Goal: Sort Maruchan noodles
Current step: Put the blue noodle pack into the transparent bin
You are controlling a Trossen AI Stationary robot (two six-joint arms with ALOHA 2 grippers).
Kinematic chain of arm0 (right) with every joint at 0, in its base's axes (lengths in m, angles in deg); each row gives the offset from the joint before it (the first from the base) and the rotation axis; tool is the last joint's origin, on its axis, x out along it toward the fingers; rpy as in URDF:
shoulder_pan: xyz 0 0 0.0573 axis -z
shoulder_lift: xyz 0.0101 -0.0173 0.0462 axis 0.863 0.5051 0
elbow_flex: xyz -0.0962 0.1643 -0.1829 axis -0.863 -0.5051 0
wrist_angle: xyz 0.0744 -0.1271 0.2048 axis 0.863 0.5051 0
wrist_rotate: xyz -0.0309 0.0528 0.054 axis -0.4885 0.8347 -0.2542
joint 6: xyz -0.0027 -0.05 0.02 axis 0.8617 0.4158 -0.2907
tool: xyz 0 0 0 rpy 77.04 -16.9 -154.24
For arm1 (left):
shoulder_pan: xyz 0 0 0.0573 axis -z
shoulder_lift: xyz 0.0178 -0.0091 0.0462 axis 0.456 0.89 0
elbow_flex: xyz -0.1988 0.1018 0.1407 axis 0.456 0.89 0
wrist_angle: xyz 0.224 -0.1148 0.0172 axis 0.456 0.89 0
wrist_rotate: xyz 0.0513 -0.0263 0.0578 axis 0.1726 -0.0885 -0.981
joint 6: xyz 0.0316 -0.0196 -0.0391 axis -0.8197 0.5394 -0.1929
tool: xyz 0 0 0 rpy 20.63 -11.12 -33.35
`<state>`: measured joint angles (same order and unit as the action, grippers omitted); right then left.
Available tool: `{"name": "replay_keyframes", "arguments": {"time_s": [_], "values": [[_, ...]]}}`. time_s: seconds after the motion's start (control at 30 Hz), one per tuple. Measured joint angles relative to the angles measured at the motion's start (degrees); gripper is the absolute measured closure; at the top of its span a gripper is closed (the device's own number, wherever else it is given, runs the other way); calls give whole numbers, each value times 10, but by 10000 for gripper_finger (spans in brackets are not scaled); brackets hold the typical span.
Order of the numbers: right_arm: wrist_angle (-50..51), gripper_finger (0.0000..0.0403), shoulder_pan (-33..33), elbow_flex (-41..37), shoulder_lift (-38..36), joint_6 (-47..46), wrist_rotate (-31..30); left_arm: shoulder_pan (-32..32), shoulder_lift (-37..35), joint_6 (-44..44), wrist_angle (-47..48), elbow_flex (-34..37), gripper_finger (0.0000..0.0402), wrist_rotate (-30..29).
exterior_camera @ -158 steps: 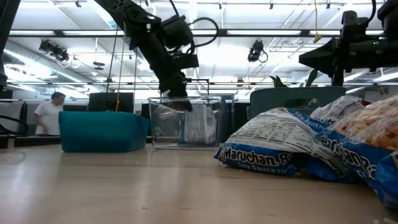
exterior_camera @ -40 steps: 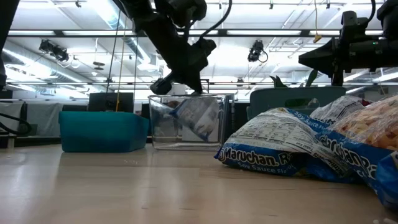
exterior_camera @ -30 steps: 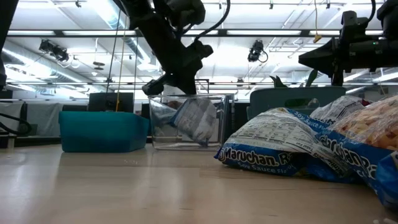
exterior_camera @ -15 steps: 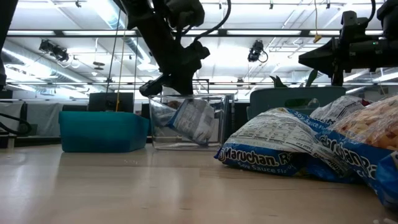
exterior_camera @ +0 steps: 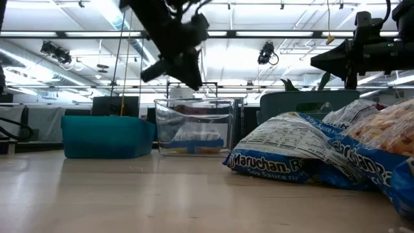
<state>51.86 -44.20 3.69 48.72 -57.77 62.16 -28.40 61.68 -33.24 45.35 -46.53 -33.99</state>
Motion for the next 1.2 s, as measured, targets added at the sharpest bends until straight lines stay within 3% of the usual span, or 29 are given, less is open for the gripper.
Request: {"name": "replay_keyframes", "arguments": {"time_s": [0.17, 0.43, 0.53, 0.7, 0.87, 1.2], "values": [[0, 353, 0, 0, 0, 0, -2, 3, -36, 110, 10, 0, 273, 41], [0, 353, 0, 0, 0, 0, -3, -38, -44, 417, 8, 0, 252, 274], [0, 353, 0, 0, 0, 0, -2, -46, -33, 506, 8, 0, 255, 316], [0, 353, 0, 0, 0, 0, -1, -18, -26, 552, -7, 0, 257, 312], [0, 353, 0, 0, 0, 0, -1, 17, -21, 566, -1, -1, 258, 271], [-3, 353, 0, 0, 1, 0, -1, 45, 3, 599, 57, -35, 258, 234]]}}
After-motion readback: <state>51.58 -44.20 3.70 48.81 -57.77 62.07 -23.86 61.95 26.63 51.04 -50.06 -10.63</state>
